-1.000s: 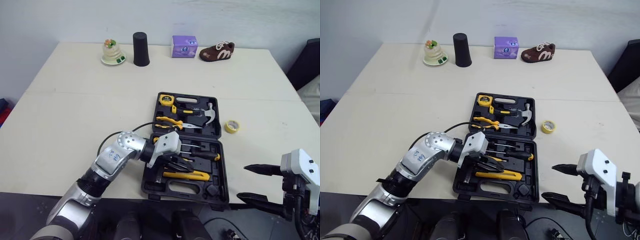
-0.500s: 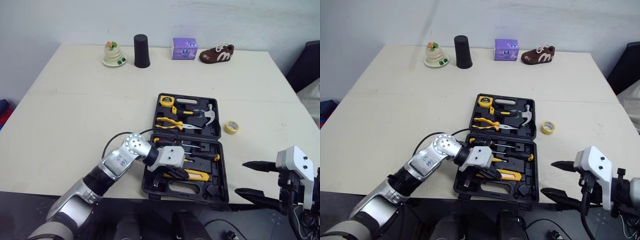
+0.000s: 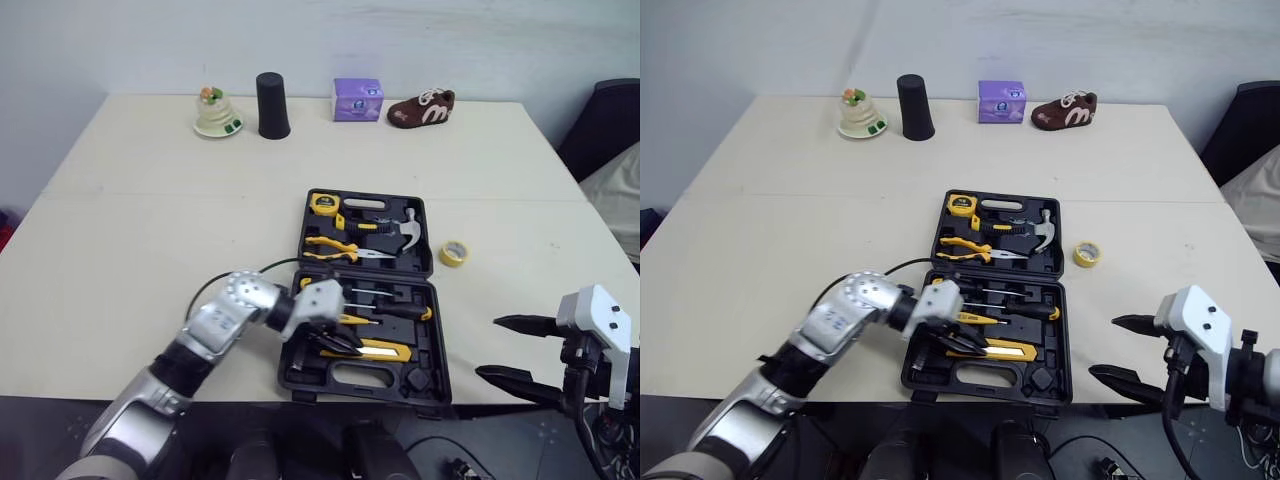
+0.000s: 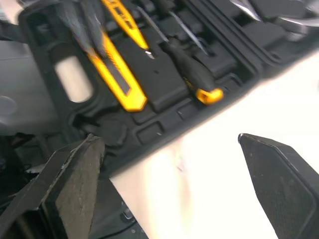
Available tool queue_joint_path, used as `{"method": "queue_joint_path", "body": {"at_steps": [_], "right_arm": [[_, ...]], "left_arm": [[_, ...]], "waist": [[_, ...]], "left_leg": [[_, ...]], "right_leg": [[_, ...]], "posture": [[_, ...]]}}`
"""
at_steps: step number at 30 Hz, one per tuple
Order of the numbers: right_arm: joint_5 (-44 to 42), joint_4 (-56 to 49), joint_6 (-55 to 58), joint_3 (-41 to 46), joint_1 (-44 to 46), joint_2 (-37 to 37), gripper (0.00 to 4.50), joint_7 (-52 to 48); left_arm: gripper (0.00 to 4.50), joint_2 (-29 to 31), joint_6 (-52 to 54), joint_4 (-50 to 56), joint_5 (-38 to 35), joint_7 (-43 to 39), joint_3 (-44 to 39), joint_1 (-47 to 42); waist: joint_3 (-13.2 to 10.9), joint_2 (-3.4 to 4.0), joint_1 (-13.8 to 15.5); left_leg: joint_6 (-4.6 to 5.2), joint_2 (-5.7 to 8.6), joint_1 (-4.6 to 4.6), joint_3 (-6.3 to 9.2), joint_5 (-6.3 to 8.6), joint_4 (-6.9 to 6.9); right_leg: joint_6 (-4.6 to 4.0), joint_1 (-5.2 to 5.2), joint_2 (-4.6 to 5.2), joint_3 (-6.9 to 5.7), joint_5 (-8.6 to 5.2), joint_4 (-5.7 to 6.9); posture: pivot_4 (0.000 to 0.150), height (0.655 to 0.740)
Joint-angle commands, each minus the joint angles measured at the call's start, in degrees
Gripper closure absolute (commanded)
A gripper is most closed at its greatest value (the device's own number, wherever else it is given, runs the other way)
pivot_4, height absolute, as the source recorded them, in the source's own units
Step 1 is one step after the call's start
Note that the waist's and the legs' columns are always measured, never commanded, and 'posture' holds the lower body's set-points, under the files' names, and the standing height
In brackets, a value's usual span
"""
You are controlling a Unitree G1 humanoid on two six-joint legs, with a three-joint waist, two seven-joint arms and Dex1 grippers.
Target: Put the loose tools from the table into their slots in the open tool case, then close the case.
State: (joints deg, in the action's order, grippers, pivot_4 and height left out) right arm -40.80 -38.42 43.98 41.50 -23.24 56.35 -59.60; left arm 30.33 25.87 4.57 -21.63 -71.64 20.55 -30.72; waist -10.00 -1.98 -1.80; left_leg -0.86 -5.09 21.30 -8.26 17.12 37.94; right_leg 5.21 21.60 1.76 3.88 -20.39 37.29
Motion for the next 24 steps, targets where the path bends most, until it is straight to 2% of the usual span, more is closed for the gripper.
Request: {"method": "queue_joint_path", "body": {"at_steps": [1, 3, 4, 6, 9, 13, 17, 19, 21, 24], "right_arm": [[0.52, 4.22, -0.02, 9.3, -1.37, -1.46, 0.0, -0.51], [2.53, 8.39, -1.02, 12.74, -2.93, -2.18, 0.0, -0.85], [3.44, 10.58, -1.81, 13.94, -3.57, -2.35, 0.0, -1.2], [5.07, 14.6, -3.39, 15.66, -4.36, -2.47, 0.0, -1.69], [7.43, 19.61, -5.97, 16.85, -5.3, -2.65, 0.0, -2.39], [9.94, 25.46, -9.31, 15.87, -5.01, -1.09, 0.0, -3.9], [10.29, 28.54, -11.16, 9.75, 1.42, 4.17, 0.0, -5.78], [11.71, 28.95, -12.92, 3.59, 5.78, 7.83, 0.0, -6.62], [13.12, 30.07, -15.19, -7.79, 14.87, 13.52, 0.0, -8.48], [16.6, 33.83, -16.47, -22.53, 29.11, 16.99, 0.0, -10.57]], "left_arm": [[2.2, 7.12, 6.06, 4.75, -7.84, 2.46, -15.68, 3.64], [1.26, 10.49, 6.63, 3.72, -8.68, 6.39, -24.16, 7.03], [0.97, 11.79, 6.5, 2.71, -7.81, 8.54, -26.96, 8.43], [0.02, 14.89, 6.57, -0.64, -6.48, 10.44, -31.35, 10.69], [0.02, 19.33, 5.25, -6.03, -6.49, 9.56, -37.14, 13.89], [0.02, 22.53, 6.53, -6.62, -7.46, 10.91, -42.51, 17.6], [0.02, 23.62, 9.52, -0.95, -9.59, 9.58, -40.48, 16.58], [0.02, 22.35, 11.06, 3.17, -12.12, 9.34, -38.42, 13.48], [0.02, 20.42, 12.54, 8.94, -15.19, 8.15, -34.01, 8.45], [0.02, 18.09, 13.19, 13.18, -16.69, 7.25, -29.1, 3.17]], "waist": [[-0.01, 0.01, -0.02], [-0.01, 0.02, -0.02], [-0.01, 0.02, 0.01], [-0.02, 0.02, 0.06], [-0.03, 0.01, -0.01], [-0.03, -0.01, -0.01], [-0.07, 0.05, -0.06], [-0.08, 0.06, -0.05], [-0.12, 0.08, -0.07], [-0.47, 0.5, -0.14]], "left_leg": [[-0.08, -0.04, -0.03, 0.01, -0.01, 0.0], [-0.14, -0.12, -0.11, 0.02, 0.03, -0.02], [-0.17, -0.13, -0.13, 0.03, 0.04, -0.03], [-0.17, -0.12, -0.14, 0.05, 0.09, -0.04], [-0.08, -0.03, -0.11, 0.0, 0.2, -0.08], [-0.05, 0.19, -0.13, -0.04, 0.2, -0.51], [-0.02, 0.34, -0.13, -0.15, 0.19, -0.73], [-0.03, 0.33, -0.12, -0.14, 0.18, -0.75], [-0.03, 0.33, -0.1, -0.12, 0.15, -0.75], [-0.21, 0.41, -0.09, -0.23, -0.1, -0.66]], "right_leg": [[-0.03, -0.01, 0.0, -0.03, -0.02, 0.0], [-0.12, -0.02, -0.03, -0.07, -0.07, 0.03], [-0.16, -0.03, -0.04, -0.1, -0.09, 0.02], [-0.19, -0.05, 0.02, -0.2, -0.11, -0.04], [-0.17, -0.04, 0.18, -0.28, -0.09, -0.15], [-0.18, -0.03, 0.54, -0.43, -0.09, -0.44], [-0.13, -0.01, 0.69, -0.46, -0.06, -0.65], [-0.12, -0.02, 0.68, -0.46, -0.05, -0.68], [-0.08, -0.02, 0.64, -0.47, -0.03, -0.67], [0.16, 0.01, 0.6, -0.57, 0.11, -0.66]], "posture": [[0.15, 0.7304], [0.15, 0.7304], [0.15, 0.7304], [0.15, 0.7304], [0.15, 0.7304], [0.15, 0.7304], [0.15, 0.7304], [0.15, 0.7304], [0.15, 0.7304], [0.15, 0.7304]]}}
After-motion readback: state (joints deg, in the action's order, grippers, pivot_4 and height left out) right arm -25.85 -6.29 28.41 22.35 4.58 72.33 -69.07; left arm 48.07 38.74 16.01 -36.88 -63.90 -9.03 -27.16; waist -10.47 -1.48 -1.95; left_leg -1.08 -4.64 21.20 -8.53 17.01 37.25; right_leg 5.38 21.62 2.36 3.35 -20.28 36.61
